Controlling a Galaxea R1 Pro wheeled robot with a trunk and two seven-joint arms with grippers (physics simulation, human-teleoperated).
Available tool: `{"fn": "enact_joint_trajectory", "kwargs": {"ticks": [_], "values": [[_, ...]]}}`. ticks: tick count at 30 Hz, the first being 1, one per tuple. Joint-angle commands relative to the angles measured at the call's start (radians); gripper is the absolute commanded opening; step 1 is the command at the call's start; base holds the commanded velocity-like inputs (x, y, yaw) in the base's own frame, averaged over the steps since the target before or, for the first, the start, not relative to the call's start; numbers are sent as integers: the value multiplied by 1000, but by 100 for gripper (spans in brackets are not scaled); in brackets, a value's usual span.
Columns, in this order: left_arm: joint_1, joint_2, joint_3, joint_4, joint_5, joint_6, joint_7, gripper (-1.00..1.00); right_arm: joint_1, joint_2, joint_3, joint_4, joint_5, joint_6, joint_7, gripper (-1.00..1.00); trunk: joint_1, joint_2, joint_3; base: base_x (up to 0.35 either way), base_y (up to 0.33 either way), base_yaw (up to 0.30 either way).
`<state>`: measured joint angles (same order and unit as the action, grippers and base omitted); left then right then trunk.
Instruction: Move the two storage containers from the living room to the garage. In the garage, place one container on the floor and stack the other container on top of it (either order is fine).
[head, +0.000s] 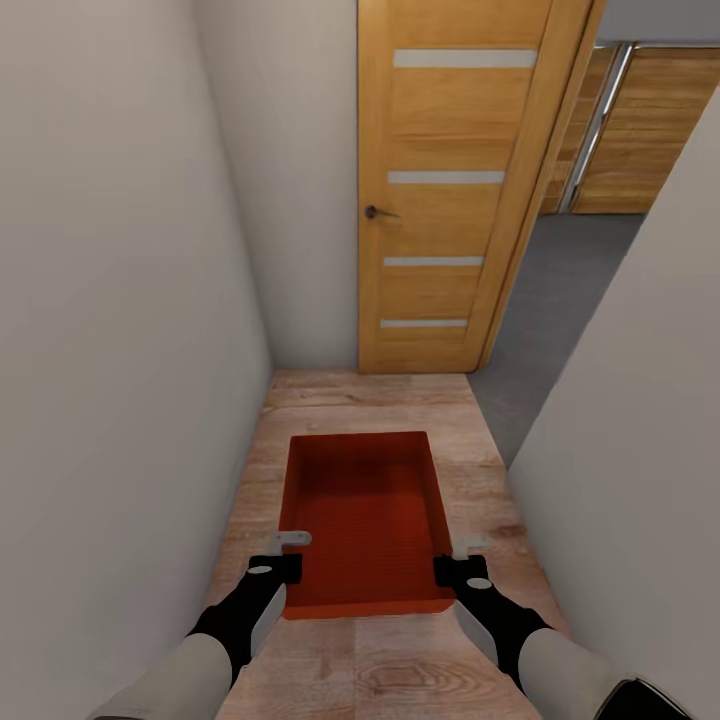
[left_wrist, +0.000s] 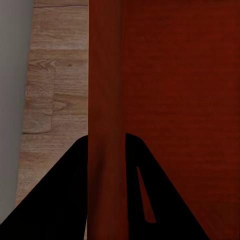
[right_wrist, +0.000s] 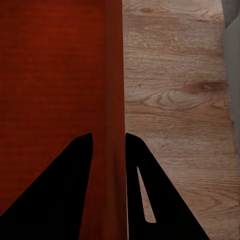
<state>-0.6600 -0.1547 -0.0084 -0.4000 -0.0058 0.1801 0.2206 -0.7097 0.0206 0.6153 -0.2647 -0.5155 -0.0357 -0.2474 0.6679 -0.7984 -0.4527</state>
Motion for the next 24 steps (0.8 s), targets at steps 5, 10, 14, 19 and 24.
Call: {"fn": "enact_joint_trajectory", "kwargs": {"ticks": [5, 10, 14, 19, 24], "values": [[0, 23, -18, 7, 23, 5, 10, -100, -2, -47, -66, -7, 6, -1, -6, -100, 1, -1, -1, 323, 0, 0], [0, 23, -18, 7, 23, 5, 10, -100, -2, -47, -66, -7, 6, -1, -6, -100, 1, -1, -1, 323, 0, 0], [0, 23, -18, 7, 23, 5, 10, -100, -2, -47, -66, -7, 6, -1, -6, -100, 1, -1, -1, 323, 0, 0], [0, 23, -18, 7, 23, 5, 10, -100, -2, -47, -66, -7, 6, -1, -6, -100, 1, -1, -1, 323, 0, 0], [0, 23, -18, 7, 23, 5, 10, -100, -2, -47, -66, -7, 6, -1, -6, -100, 1, -1, -1, 323, 0, 0]]}}
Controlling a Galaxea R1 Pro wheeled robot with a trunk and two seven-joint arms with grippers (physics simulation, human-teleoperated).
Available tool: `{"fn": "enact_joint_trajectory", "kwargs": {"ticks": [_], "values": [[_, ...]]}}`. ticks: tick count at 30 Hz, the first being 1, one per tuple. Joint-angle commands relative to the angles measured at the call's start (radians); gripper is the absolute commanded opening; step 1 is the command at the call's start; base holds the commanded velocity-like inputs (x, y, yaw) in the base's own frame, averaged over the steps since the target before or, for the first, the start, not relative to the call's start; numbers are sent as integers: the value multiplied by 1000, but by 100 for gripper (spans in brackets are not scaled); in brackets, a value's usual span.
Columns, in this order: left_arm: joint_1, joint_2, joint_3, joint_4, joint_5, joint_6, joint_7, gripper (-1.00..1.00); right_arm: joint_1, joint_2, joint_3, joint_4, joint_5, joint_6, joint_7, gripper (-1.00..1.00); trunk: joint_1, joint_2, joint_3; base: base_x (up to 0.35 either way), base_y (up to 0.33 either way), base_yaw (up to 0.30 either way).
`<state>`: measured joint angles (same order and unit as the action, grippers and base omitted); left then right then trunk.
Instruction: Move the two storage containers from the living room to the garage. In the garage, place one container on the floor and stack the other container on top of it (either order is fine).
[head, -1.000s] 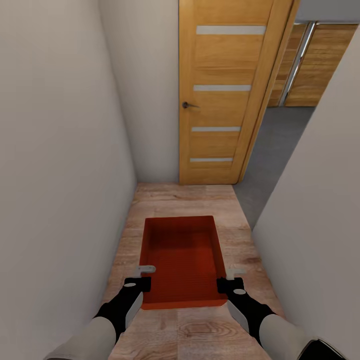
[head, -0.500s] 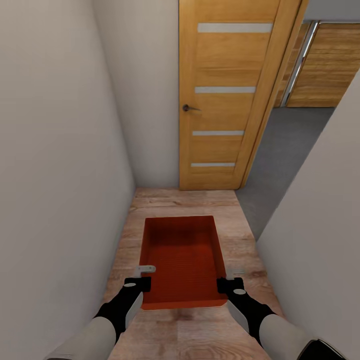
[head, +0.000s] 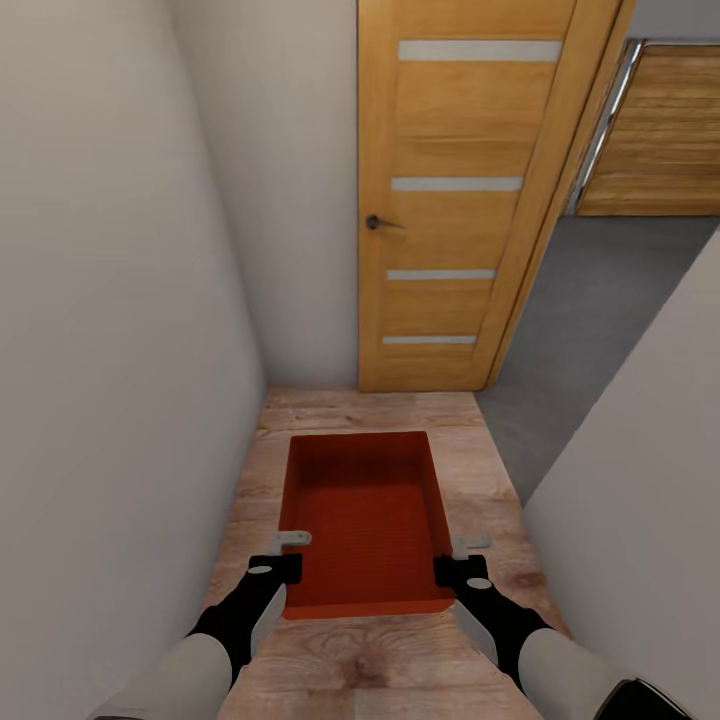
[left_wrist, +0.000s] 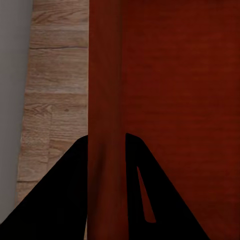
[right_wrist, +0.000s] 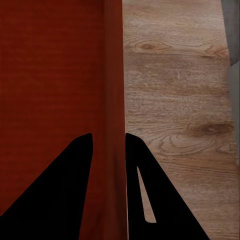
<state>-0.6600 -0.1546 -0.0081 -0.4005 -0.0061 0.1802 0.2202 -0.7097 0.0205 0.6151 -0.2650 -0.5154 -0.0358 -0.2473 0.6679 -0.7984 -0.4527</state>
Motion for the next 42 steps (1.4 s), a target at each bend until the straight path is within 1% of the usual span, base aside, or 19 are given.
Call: {"fn": "enact_joint_trajectory", "kwargs": {"ticks": [1, 42], "values": [[0, 23, -18, 8, 23, 5, 10, -100, -2, -47, -66, -7, 6, -1, -6, -100, 1, -1, -1, 323, 0, 0], [0, 23, -18, 8, 23, 5, 10, -100, -2, -47, -66, -7, 6, -1, -6, -100, 1, -1, -1, 323, 0, 0]]}}
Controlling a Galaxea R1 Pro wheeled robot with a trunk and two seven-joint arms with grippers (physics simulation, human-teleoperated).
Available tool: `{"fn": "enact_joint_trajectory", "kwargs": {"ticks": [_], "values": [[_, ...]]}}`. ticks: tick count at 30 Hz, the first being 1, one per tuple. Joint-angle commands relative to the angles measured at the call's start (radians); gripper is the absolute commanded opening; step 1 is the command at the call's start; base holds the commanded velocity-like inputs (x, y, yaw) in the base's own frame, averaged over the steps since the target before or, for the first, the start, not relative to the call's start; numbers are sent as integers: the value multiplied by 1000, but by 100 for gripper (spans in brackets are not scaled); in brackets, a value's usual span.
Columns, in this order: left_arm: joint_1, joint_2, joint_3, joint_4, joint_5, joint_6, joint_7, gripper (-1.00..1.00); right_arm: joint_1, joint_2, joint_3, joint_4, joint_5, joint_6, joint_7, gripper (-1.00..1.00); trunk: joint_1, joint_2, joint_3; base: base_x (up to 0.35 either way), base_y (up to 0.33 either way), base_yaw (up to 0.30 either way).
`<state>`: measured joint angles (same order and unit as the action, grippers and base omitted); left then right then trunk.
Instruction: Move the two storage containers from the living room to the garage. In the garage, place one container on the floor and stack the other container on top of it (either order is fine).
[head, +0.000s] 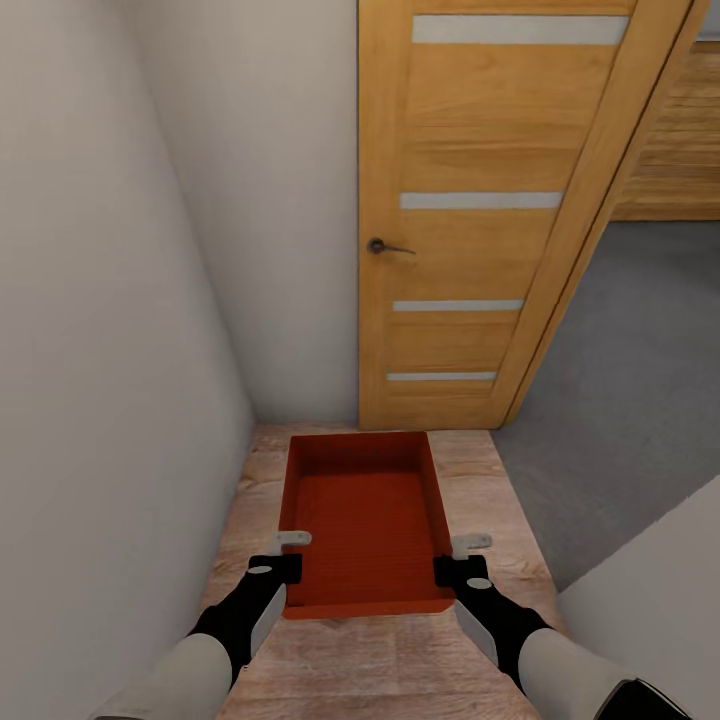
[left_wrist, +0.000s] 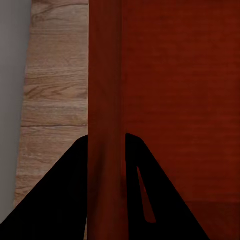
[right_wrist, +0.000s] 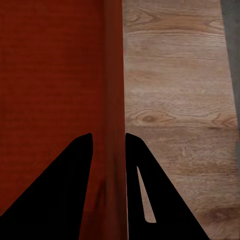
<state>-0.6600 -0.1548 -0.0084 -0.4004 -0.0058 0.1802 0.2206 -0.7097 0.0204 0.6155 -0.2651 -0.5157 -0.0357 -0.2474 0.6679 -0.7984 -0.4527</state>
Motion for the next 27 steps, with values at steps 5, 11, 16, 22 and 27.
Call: {"fn": "enact_joint_trajectory", "kwargs": {"ticks": [5, 11, 16, 22, 27], "values": [[0, 23, -18, 8, 23, 5, 10, -100, -2, -46, -66, -6, 6, -1, -6, -100, 1, -1, -1, 323, 0, 0], [0, 23, -18, 8, 23, 5, 10, -100, -2, -46, -66, -6, 6, -1, -6, -100, 1, -1, -1, 323, 0, 0], [0, 23, -18, 8, 23, 5, 10, -100, -2, -46, -66, -6, 6, -1, -6, -100, 1, -1, -1, 323, 0, 0], [0, 23, -18, 8, 23, 5, 10, -100, -2, -47, -66, -6, 6, -1, -6, -100, 1, -1, -1, 189, 0, 0], [0, 23, -18, 8, 23, 5, 11, -100, -2, -47, -66, -6, 6, -1, -6, -100, 1, -1, -1, 12, 0, 0]]}}
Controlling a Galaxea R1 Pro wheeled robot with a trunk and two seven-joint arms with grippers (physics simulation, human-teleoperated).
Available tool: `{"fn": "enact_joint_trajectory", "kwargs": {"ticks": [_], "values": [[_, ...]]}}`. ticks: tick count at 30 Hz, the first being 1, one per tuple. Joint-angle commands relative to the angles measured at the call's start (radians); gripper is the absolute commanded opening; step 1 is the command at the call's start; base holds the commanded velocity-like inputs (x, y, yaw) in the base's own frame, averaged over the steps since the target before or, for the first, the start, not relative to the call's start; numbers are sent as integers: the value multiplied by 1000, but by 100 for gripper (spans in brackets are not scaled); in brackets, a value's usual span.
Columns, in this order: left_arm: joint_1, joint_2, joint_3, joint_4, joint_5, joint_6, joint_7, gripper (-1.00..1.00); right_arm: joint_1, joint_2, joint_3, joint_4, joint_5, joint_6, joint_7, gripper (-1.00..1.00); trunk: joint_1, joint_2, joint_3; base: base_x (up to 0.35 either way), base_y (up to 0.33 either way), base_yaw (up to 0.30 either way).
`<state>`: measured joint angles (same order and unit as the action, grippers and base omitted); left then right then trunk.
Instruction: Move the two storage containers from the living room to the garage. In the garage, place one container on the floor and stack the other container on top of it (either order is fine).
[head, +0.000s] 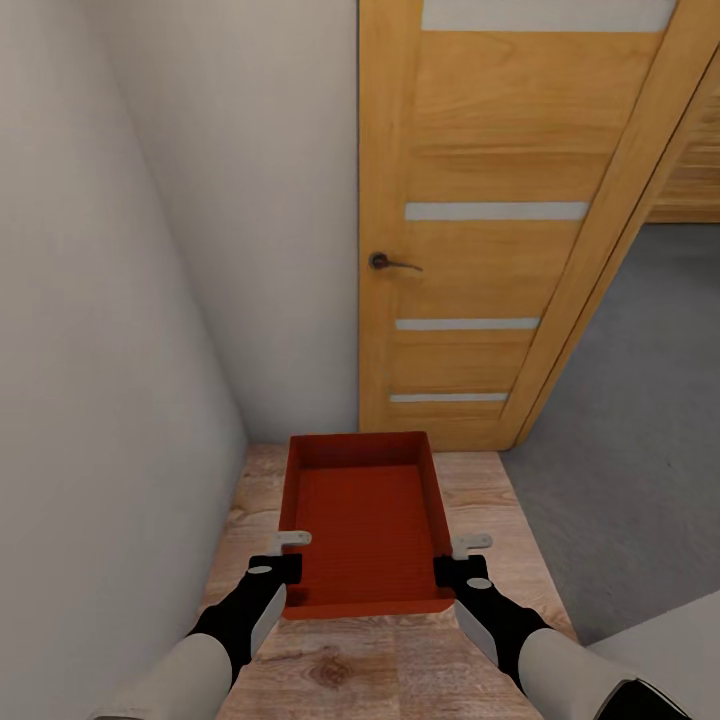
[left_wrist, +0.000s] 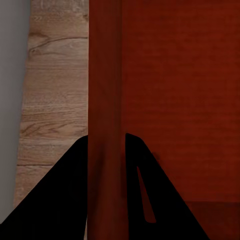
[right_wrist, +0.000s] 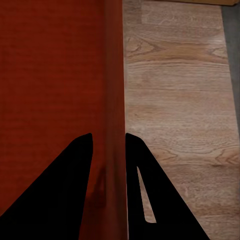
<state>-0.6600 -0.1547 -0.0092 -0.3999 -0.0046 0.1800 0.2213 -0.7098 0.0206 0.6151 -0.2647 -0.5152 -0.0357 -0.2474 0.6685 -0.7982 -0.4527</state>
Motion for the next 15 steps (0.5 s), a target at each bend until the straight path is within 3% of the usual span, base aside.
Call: {"fn": "enact_joint_trajectory", "kwargs": {"ticks": [1, 10, 15], "values": [[0, 23, -17, 7, 22, 6, 10, -100, -2, -47, -66, -6, 6, -1, -6, -100, 0, -1, -1, 1, 0, 0], [0, 23, -17, 7, 22, 6, 10, -100, -2, -47, -66, -5, 6, -1, -6, -100, 0, -1, -1, 0, 0, -3], [0, 23, -17, 7, 22, 6, 10, -100, -2, -47, -66, -5, 6, -1, -6, -100, 0, -1, -1, 0, 0, -172]]}}
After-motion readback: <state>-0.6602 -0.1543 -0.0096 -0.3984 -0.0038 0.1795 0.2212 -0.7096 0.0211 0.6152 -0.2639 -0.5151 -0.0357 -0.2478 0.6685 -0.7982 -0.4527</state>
